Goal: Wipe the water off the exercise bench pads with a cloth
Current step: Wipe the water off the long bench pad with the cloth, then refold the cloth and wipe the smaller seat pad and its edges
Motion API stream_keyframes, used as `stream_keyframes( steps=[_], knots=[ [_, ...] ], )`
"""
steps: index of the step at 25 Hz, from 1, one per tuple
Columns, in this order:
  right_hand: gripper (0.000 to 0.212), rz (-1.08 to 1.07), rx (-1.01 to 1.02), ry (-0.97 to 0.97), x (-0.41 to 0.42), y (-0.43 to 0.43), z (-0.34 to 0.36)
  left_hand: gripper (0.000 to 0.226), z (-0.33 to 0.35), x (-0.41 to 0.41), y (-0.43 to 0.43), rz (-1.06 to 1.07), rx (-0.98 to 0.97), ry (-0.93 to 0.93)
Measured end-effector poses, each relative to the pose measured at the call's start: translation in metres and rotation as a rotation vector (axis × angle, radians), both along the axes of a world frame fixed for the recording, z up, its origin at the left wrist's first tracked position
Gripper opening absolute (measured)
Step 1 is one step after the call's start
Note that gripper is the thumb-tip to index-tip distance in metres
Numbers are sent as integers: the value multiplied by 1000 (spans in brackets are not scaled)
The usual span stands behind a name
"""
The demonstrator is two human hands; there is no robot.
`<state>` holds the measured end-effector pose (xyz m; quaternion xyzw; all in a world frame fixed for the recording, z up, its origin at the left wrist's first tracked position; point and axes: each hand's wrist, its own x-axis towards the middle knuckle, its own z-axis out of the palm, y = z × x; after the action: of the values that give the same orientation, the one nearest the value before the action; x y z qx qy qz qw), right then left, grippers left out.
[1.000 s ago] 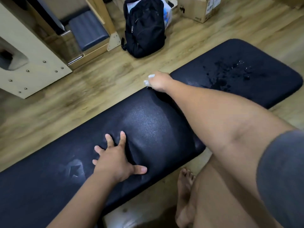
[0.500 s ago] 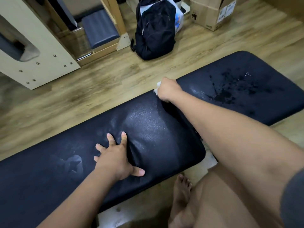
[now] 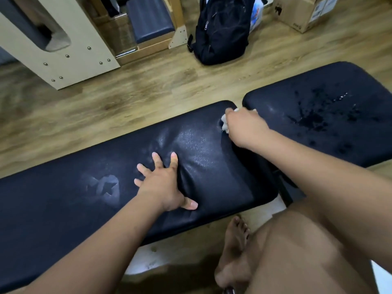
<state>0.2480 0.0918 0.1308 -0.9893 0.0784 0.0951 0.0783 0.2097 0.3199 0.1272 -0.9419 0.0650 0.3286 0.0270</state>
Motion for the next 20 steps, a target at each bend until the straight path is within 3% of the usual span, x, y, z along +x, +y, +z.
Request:
stream_keyframes(
  steps=[5,9,11,14,18,20],
  knots=[
    [29,-80,-76,-13,15,20,-16,146,7,-3,2,20,-3,29],
    [22,124,-229,-89,-81,48,-17,144,13,-6,6,30,-76,8],
    [15,197,-205,-135,-137,82,-9,142,14,-9,11,47,-115,4],
    [26,332,113,-32,-188,116,-5,113,12,-23,25,32,-277,-119],
    [20,196,942,198,-228,140,6,28,16,-88,68,138,-794,-529],
    [11,74,1144,184,-230,151,8,21,9,-129,89,343,-951,-444]
  ],
)
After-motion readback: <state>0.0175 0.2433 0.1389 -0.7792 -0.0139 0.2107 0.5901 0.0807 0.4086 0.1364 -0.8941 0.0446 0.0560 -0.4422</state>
